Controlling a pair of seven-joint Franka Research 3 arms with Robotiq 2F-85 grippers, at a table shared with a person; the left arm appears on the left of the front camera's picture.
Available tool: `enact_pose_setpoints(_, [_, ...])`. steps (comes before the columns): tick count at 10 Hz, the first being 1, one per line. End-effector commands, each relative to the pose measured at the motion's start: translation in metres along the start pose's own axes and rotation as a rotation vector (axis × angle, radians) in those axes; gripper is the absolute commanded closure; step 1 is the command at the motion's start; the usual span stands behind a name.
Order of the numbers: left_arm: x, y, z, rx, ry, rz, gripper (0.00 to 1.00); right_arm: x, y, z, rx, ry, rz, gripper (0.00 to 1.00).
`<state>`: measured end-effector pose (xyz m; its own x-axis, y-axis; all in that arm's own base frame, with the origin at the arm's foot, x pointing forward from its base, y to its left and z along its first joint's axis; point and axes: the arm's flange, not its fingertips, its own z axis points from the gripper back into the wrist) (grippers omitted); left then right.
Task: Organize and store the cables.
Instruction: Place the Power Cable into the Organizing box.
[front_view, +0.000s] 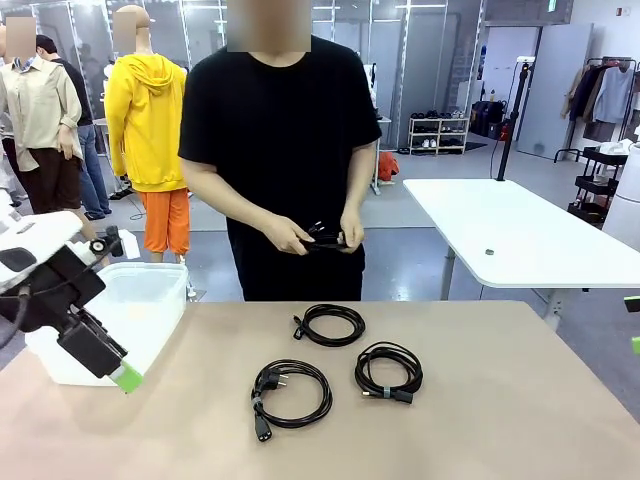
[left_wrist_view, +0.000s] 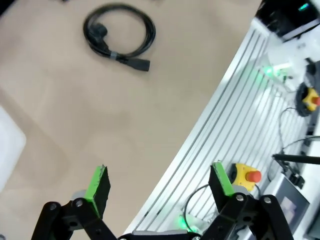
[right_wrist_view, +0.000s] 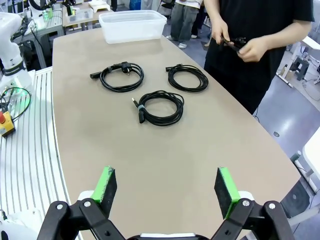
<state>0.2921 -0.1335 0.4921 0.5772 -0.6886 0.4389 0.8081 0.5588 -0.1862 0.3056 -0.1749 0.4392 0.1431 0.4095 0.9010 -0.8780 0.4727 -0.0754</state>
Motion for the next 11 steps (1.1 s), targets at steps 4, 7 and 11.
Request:
enact_pose_setpoints(4, [0.09,-0.029,-0.074,0.038,0.083,0.341,0.0,-0.001,-0.002,-0.001,-0.005,-0.012,0.019,0.0])
enact_pose_setpoints(7, [0.135,-0.022,-0.13,0.177,0.075,0.557,0.0,-0.001,-0.002,-0.001,-0.005,-0.012,0.019,0.0])
enact_pose_setpoints(11, [0.147,0.006,-0.178,0.343,0.025,0.837,0.0,-0.001,-0.002,-0.001,-0.005,-0.012,0.019,0.0])
